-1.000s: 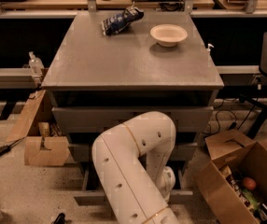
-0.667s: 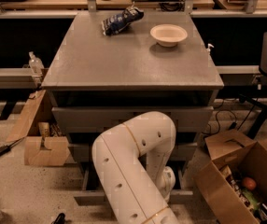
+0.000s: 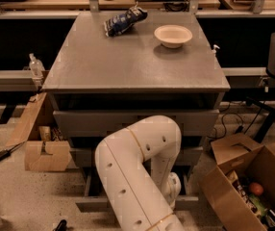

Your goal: Open bottom drawer

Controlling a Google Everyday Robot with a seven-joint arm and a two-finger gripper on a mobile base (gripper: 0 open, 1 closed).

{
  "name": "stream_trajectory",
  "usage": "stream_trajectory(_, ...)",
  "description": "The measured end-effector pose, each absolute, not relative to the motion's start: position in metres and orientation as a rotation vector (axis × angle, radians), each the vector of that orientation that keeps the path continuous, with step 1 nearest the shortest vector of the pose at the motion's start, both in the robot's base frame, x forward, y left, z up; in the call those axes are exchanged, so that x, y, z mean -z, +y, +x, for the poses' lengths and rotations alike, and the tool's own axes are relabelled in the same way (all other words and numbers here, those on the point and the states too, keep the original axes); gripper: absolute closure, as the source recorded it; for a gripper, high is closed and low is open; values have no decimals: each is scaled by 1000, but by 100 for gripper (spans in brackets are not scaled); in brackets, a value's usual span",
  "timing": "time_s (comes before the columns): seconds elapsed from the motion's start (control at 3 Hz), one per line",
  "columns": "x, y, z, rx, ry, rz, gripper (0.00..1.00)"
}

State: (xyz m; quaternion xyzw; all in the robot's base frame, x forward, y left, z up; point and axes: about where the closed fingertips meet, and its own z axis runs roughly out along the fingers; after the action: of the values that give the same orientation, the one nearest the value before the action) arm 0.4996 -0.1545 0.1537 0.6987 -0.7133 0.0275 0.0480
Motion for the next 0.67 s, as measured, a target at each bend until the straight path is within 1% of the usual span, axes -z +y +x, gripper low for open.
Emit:
stream_trajectory(0.33, -154, -155, 500, -84, -2175, 2130, 0)
stream_trajectory(0.67, -149, -152, 501, -81, -2132, 2102, 16)
